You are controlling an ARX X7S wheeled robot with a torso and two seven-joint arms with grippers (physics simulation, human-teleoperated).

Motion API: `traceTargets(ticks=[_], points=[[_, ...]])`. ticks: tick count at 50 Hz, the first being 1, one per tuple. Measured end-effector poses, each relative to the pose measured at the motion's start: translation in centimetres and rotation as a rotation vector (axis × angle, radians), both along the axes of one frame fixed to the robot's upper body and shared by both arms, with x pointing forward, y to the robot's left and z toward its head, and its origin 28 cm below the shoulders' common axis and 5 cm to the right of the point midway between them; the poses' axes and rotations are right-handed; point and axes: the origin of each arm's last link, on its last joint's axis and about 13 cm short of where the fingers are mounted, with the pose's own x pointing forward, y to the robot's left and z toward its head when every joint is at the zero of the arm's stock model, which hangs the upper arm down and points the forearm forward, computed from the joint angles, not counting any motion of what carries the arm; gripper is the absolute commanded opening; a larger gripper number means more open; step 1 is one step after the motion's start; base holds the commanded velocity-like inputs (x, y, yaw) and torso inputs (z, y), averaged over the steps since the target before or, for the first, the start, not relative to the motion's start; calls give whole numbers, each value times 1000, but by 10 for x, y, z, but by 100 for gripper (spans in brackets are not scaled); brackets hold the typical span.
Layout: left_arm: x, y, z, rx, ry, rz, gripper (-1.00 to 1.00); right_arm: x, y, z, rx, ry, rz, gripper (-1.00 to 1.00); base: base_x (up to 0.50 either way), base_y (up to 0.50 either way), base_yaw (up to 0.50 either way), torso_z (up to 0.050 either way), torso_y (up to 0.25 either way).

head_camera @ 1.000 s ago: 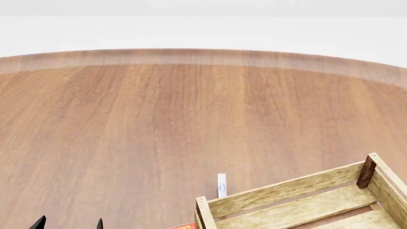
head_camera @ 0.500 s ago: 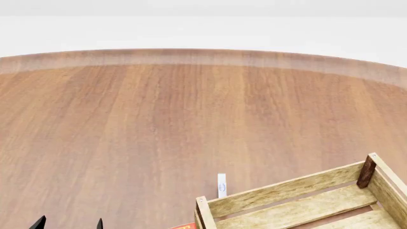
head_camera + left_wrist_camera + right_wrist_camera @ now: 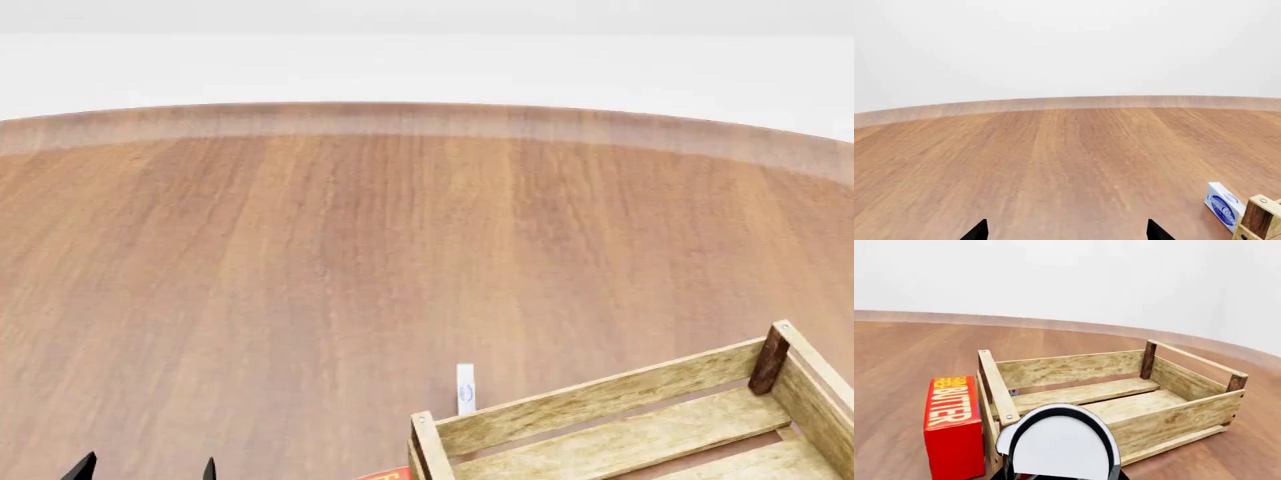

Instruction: Pick up the tomato sauce, and put it in the wooden tray.

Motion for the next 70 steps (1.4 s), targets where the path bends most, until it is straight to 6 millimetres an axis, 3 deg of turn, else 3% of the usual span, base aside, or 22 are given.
traceTargets(ticks=[32,70], points=[[0,0,0,0,0,0,100,6,1,25,-8,-145,-12,-100,0,0,0,0,0],[0,0,0,0,0,0,100,46,-9,53,-4,-209,-73,-100,0,0,0,0,0]])
